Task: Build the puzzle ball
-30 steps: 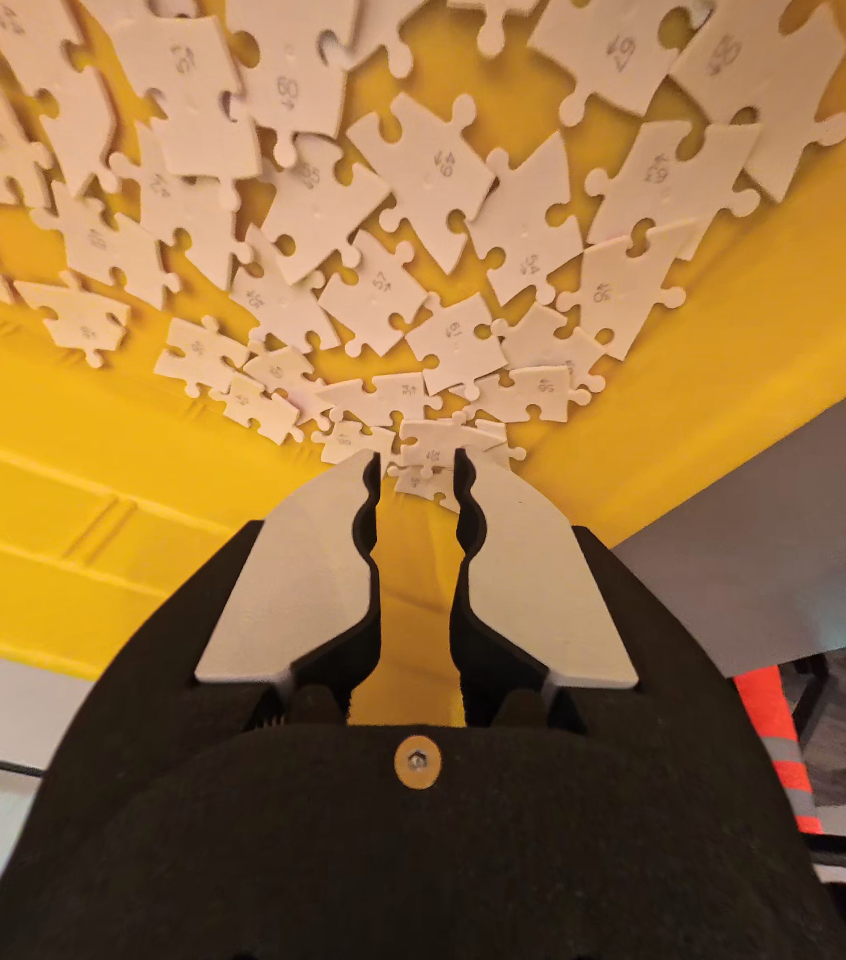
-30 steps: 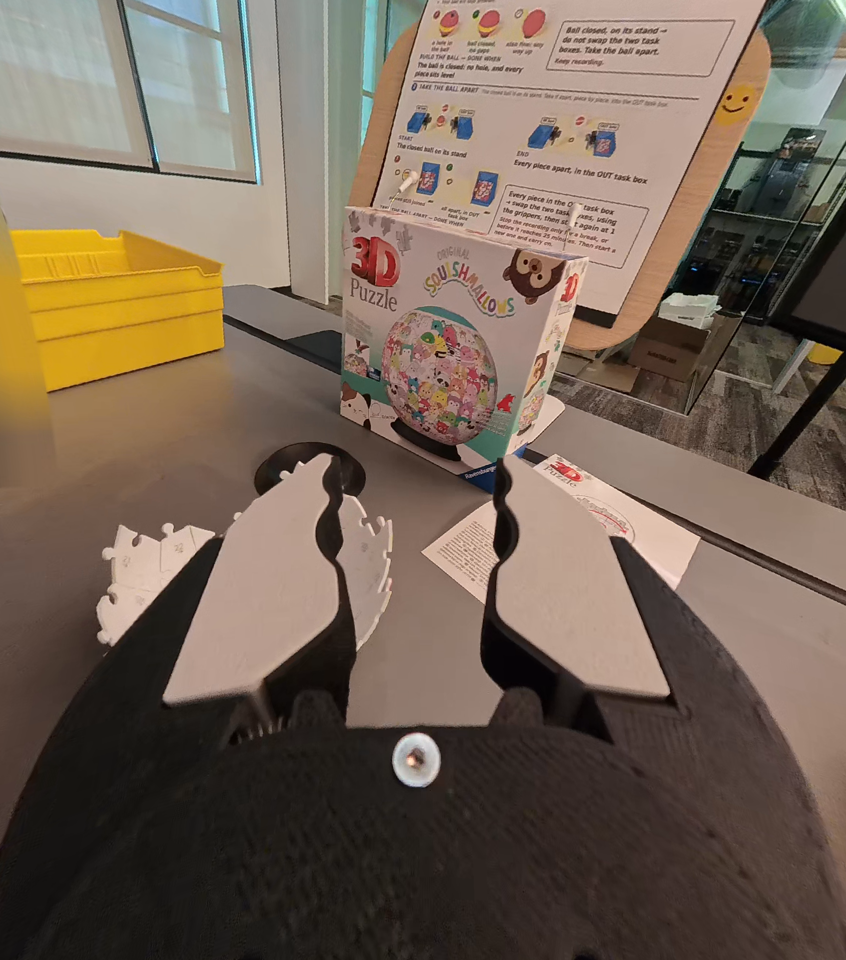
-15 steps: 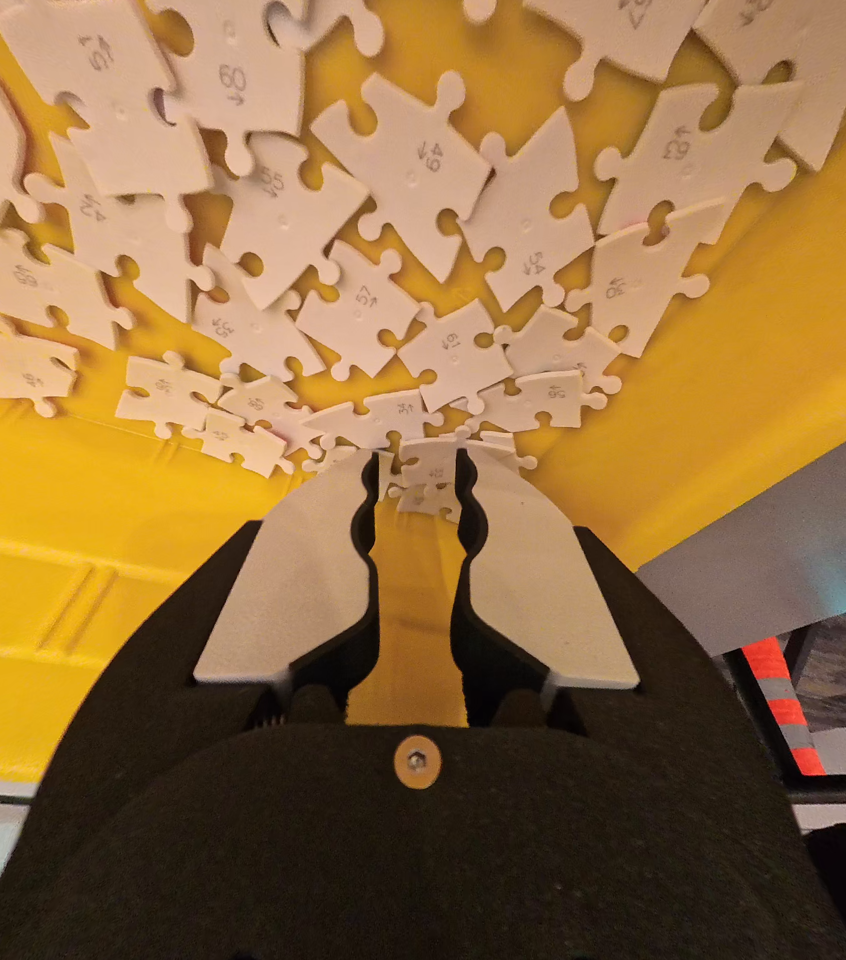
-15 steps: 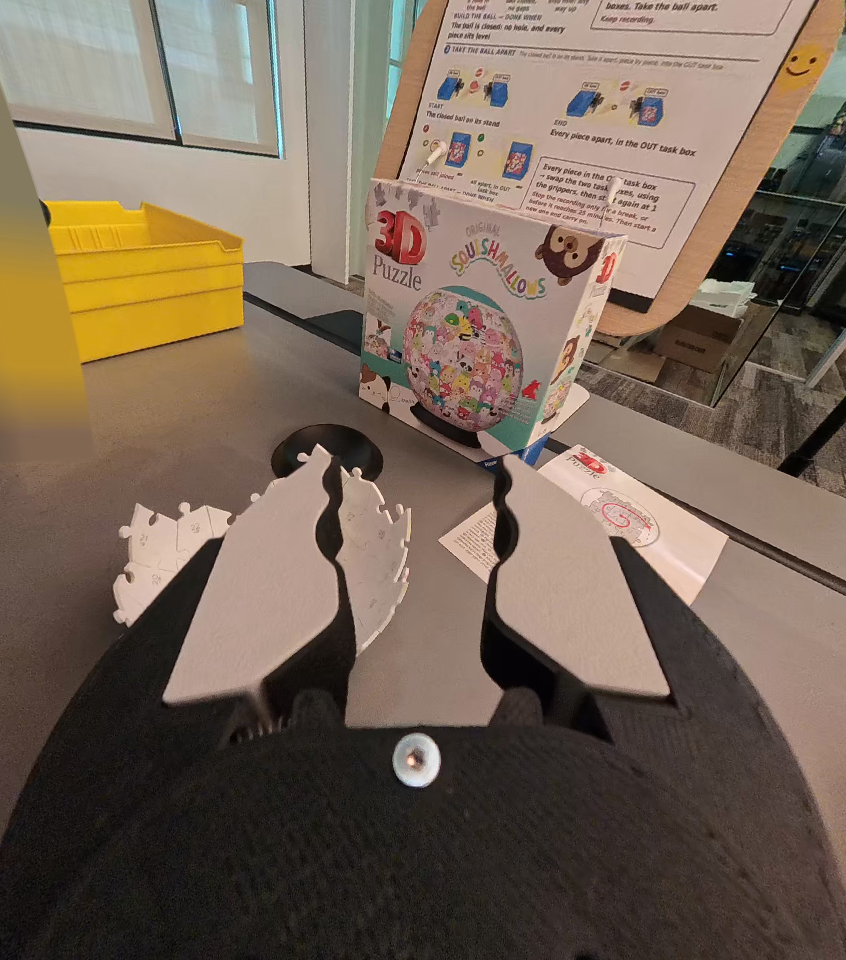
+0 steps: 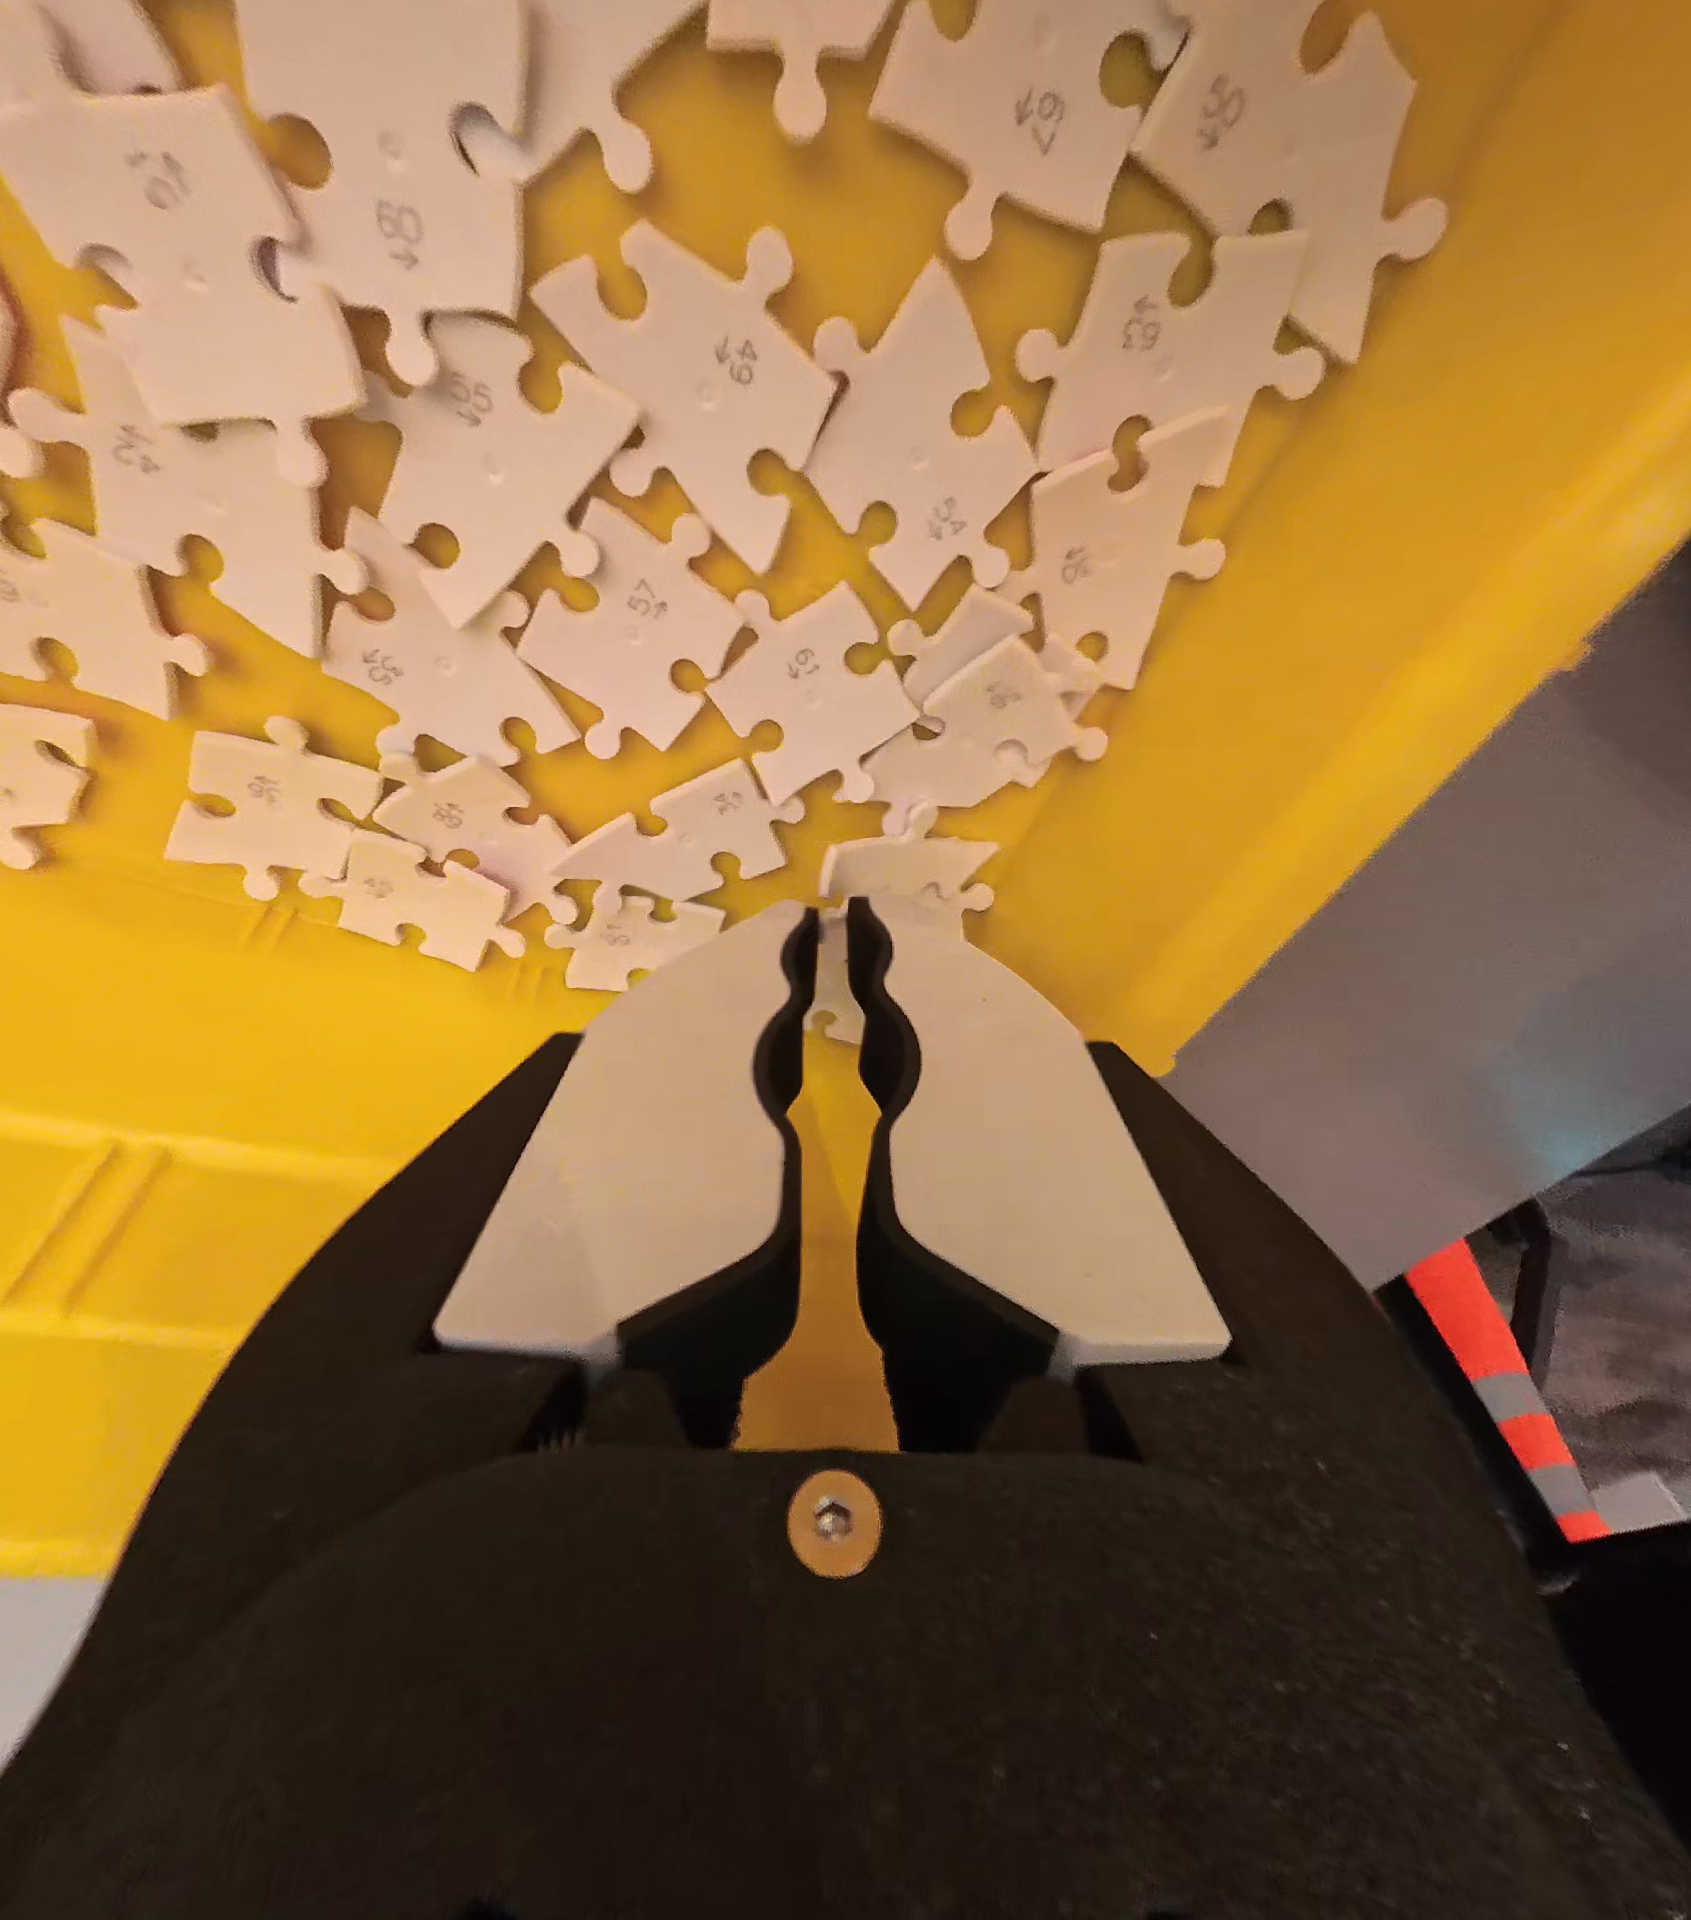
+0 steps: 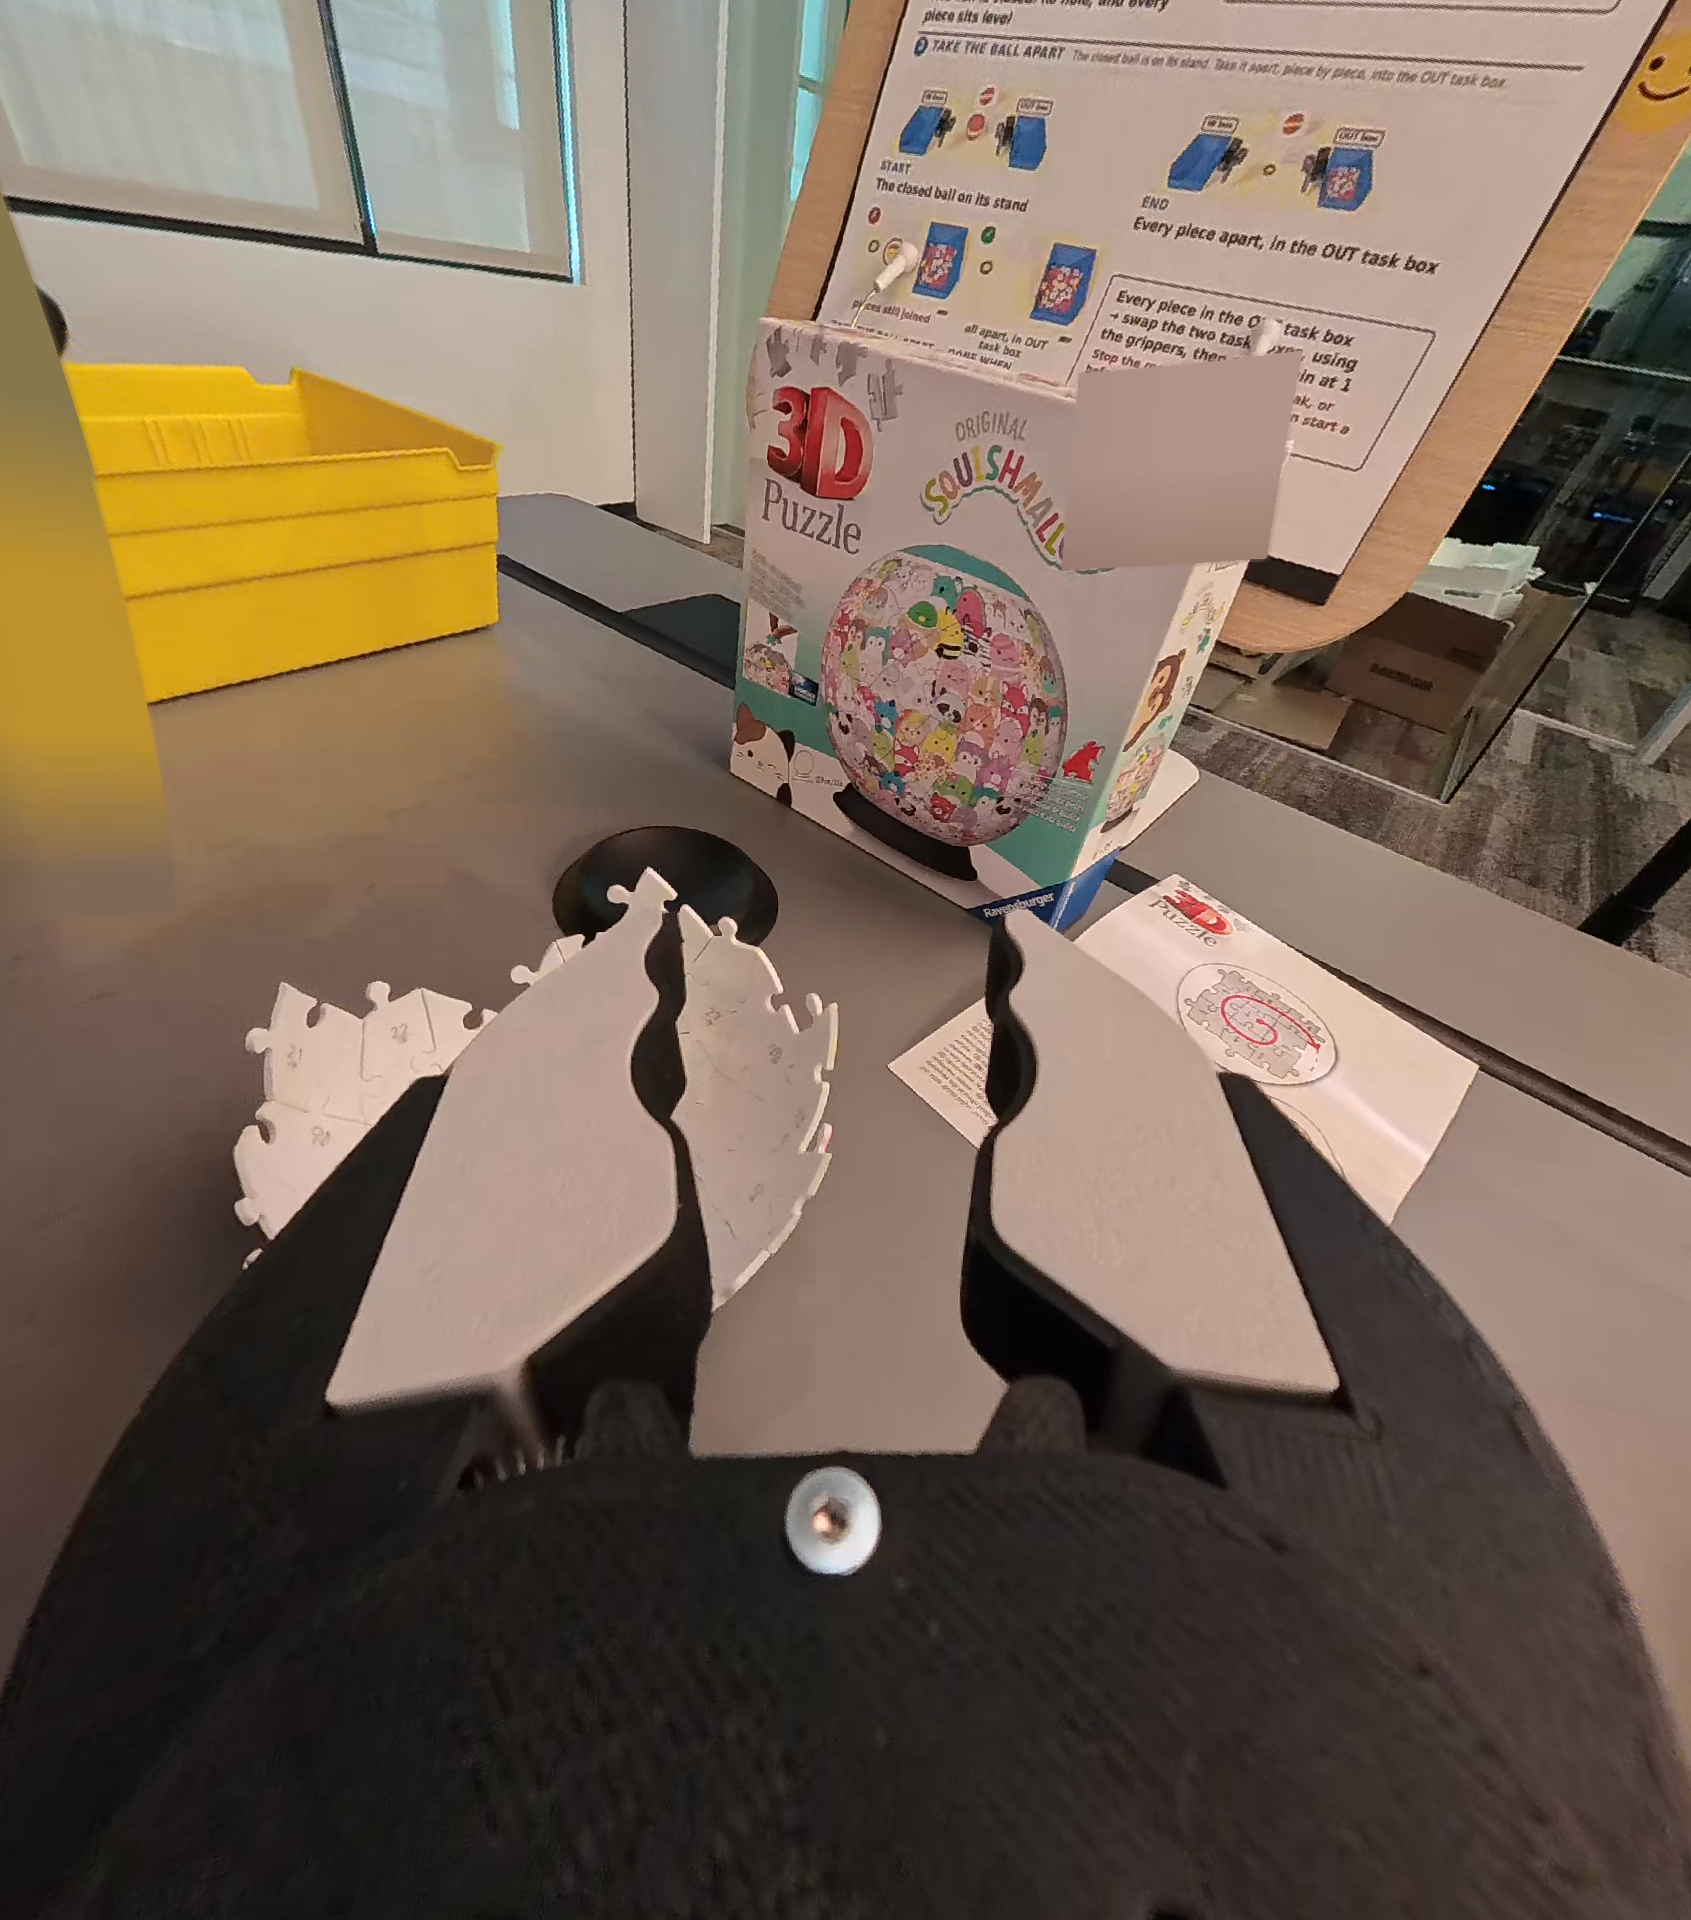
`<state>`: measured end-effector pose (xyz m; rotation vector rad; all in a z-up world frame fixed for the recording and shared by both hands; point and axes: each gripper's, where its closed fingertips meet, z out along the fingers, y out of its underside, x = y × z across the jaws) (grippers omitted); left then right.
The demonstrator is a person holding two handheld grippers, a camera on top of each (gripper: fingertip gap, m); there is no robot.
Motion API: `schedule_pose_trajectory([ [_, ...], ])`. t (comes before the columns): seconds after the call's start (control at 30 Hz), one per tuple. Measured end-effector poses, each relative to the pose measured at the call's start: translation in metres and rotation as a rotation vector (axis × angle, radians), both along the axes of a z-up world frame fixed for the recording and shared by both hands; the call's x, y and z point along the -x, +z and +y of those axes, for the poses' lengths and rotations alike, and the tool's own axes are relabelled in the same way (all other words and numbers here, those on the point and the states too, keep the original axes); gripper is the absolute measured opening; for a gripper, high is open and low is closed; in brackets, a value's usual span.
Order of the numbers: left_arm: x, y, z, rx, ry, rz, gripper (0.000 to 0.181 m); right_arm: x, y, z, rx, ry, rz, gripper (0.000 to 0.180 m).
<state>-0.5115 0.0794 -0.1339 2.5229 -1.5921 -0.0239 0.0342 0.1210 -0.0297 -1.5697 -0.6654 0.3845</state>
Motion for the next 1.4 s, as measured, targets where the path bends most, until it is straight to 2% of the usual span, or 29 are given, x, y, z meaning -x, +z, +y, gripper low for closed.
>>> schedule_pose_trajectory([
  [0.13, -0.007, 0.014, -0.002, -0.038, 0.017, -0.052, 0.004, 0.002, 0.001, -0.002, 0.001, 0.012, 0.003, 0.057],
  [0.27, -0.011, 0.036, 0.006, -0.182, 0.088, -0.081, 0.004, 0.006, 0.003, -0.005, -0.007, 0.026, 0.005, 0.057],
  [0.37, -0.02, 0.059, 0.017, -0.325, 0.186, -0.144, 0.004, 0.008, 0.004, -0.008, -0.012, 0.031, 0.003, 0.057],
  [0.5, -0.019, 0.073, 0.038, -0.504, 0.407, -0.22, 0.004, 0.011, 0.005, -0.012, -0.016, 0.032, -0.005, 0.057],
  [0.6, -0.018, 0.053, 0.033, -0.452, 0.539, -0.234, 0.004, 0.016, 0.003, -0.016, -0.002, 0.057, 0.007, 0.057],
  [0.8, -0.026, 0.028, 0.028, -0.387, 0.686, -0.242, 0.004, 0.024, -0.003, -0.021, 0.017, 0.086, -0.017, 0.057],
  [1.07, -0.017, 0.011, 0.026, -0.334, 0.808, -0.198, 0.004, 0.028, -0.004, -0.024, 0.016, 0.103, -0.026, 0.057],
  [1.27, -0.017, 0.026, 0.032, -0.4, 0.863, -0.273, 0.004, 0.031, -0.009, -0.025, 0.021, 0.111, -0.055, 0.057],
  [1.4, -0.012, 0.007, 0.021, -0.325, 0.873, -0.211, 0.005, 0.035, -0.009, -0.028, 0.009, 0.121, -0.078, 0.057],
])
